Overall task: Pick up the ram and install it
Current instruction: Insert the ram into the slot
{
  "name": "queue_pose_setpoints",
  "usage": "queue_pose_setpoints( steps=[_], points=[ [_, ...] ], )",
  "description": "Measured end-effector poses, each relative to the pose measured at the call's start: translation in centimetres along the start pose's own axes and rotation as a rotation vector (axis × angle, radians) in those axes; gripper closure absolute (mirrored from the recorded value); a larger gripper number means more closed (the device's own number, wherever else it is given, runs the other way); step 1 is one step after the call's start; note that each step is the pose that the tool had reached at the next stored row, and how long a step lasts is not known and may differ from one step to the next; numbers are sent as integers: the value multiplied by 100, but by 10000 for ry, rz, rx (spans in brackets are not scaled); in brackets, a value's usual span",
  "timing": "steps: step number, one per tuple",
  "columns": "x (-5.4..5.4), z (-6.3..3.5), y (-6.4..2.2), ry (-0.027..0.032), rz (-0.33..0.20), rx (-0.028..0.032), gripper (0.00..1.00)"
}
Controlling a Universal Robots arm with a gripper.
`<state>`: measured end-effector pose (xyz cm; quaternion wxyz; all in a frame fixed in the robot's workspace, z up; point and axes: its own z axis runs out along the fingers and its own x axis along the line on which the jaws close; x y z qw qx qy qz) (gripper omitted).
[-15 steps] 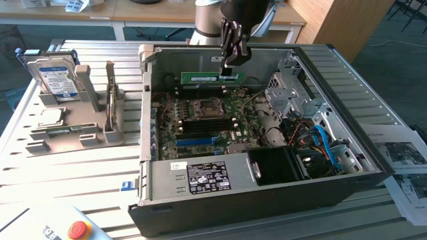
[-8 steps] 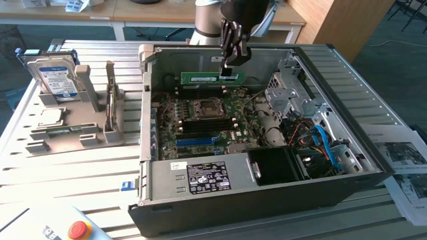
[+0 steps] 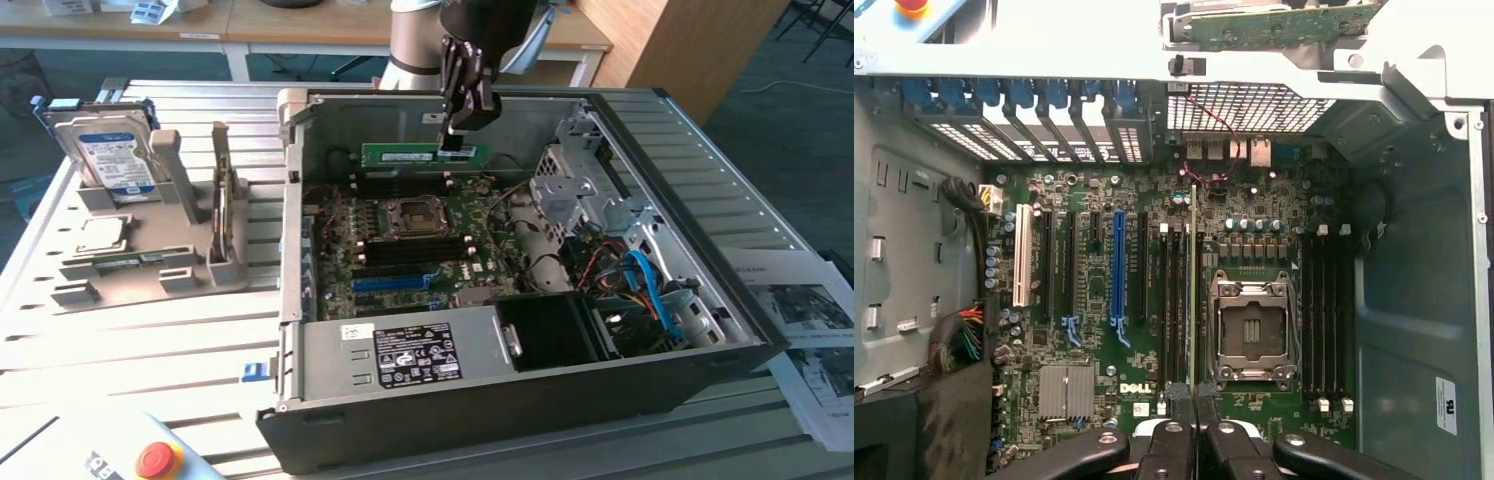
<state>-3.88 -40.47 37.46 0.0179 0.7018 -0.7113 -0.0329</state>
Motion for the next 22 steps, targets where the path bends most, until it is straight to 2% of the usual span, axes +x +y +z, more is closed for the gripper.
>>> queue_pose_setpoints(
  steps=[5,22],
  points=[
    [0,30,-2,0,1,6,88],
    [7,336,-12,-1,-1,108,88]
  ],
)
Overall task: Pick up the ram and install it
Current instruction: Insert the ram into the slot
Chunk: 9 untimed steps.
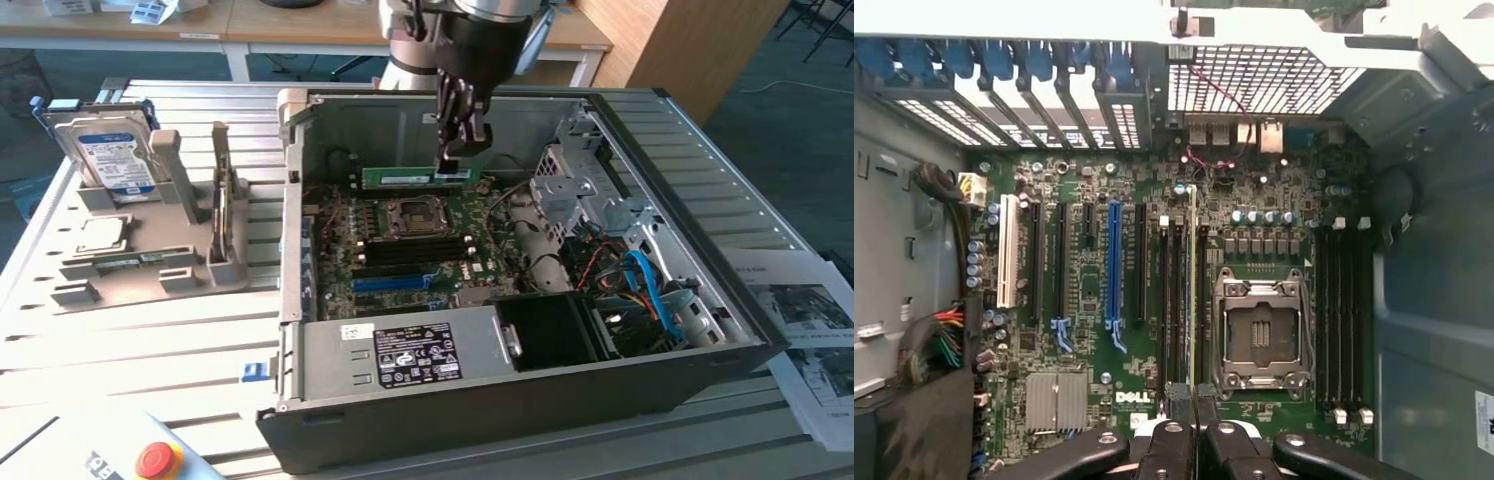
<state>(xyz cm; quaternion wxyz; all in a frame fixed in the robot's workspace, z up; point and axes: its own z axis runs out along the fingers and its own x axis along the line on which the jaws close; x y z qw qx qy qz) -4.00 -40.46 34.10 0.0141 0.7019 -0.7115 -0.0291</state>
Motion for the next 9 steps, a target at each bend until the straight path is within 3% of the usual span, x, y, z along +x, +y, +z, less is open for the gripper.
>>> queue_pose_setpoints(
  steps=[9],
  points=[
    [3,159,-10,-1,0,26,88]
  ],
)
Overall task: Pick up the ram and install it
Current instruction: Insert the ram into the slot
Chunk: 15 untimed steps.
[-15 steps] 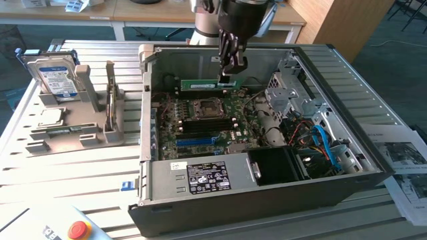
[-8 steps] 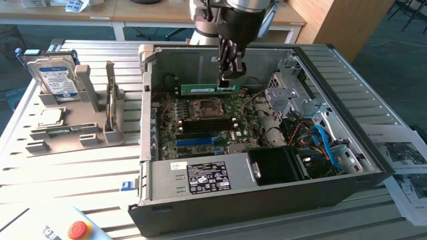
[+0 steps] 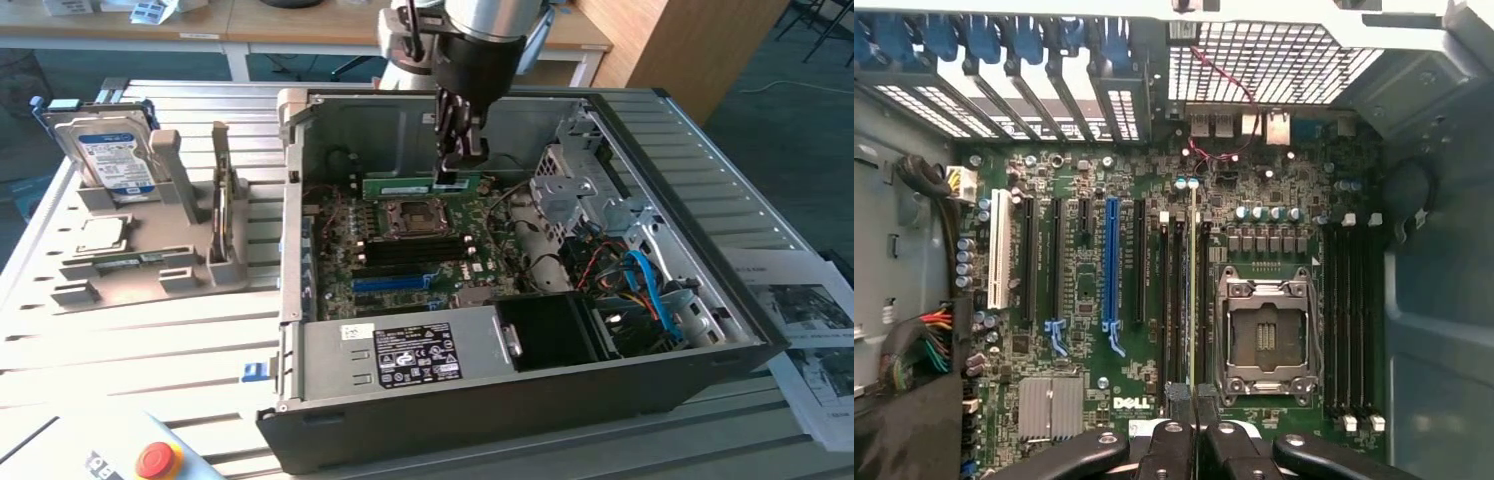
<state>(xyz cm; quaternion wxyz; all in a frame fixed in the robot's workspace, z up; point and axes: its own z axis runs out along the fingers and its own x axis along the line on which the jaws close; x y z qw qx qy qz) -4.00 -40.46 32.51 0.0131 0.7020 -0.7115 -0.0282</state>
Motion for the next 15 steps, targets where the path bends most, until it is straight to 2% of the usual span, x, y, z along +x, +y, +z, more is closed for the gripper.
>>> queue_pose_setpoints(
  steps=[15],
  points=[
    [6,265,-15,-1,12,23,88]
  ],
)
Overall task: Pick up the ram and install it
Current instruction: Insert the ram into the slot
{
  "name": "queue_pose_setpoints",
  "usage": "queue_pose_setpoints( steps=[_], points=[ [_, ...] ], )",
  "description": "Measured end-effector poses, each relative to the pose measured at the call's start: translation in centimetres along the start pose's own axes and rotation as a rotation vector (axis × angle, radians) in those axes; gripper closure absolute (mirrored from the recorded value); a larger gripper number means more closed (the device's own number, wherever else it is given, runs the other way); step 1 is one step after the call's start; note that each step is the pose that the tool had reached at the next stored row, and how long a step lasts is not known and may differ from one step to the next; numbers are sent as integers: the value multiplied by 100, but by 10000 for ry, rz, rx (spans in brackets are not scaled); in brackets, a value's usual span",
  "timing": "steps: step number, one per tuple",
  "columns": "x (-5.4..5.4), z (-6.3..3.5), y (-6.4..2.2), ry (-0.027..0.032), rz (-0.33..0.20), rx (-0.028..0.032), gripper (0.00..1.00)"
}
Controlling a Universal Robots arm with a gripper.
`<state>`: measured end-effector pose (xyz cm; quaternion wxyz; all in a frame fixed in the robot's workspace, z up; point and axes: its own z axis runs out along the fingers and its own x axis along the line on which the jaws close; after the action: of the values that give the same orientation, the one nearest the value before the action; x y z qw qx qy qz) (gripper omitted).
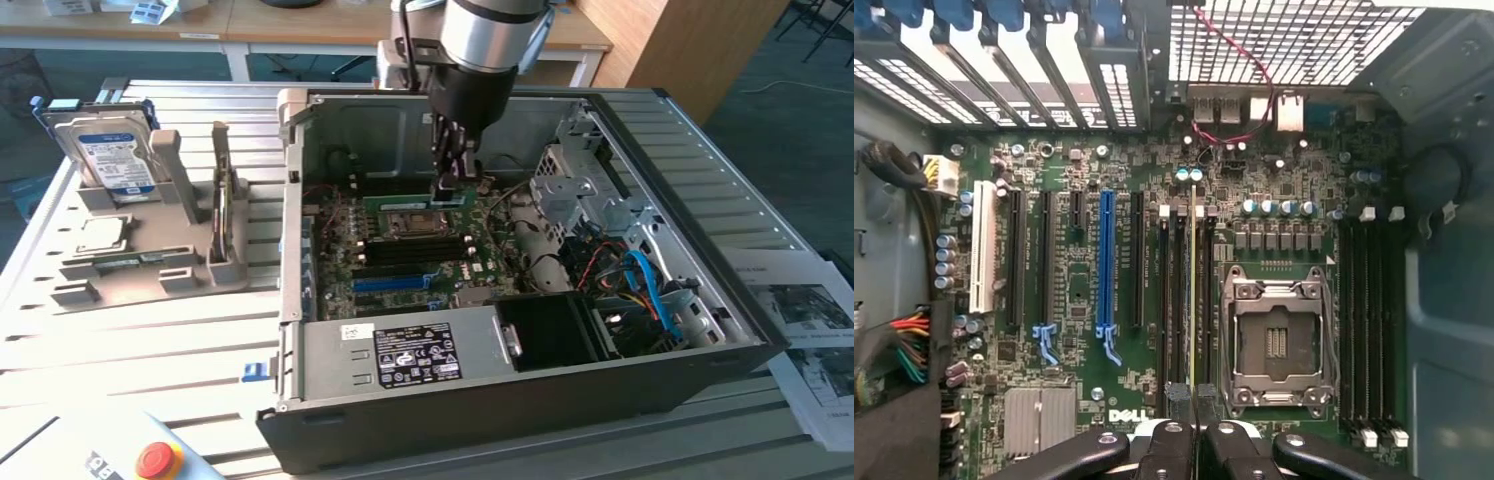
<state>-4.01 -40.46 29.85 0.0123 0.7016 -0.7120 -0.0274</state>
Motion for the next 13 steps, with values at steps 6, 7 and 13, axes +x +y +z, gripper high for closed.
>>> queue_pose_setpoints(
  steps=[6,7,13],
  points=[
    [2,107,-5,-1,8,8,88],
    [2,127,-6,-1,8,10,88],
    [5,219,-8,-1,14,16,88]
  ],
)
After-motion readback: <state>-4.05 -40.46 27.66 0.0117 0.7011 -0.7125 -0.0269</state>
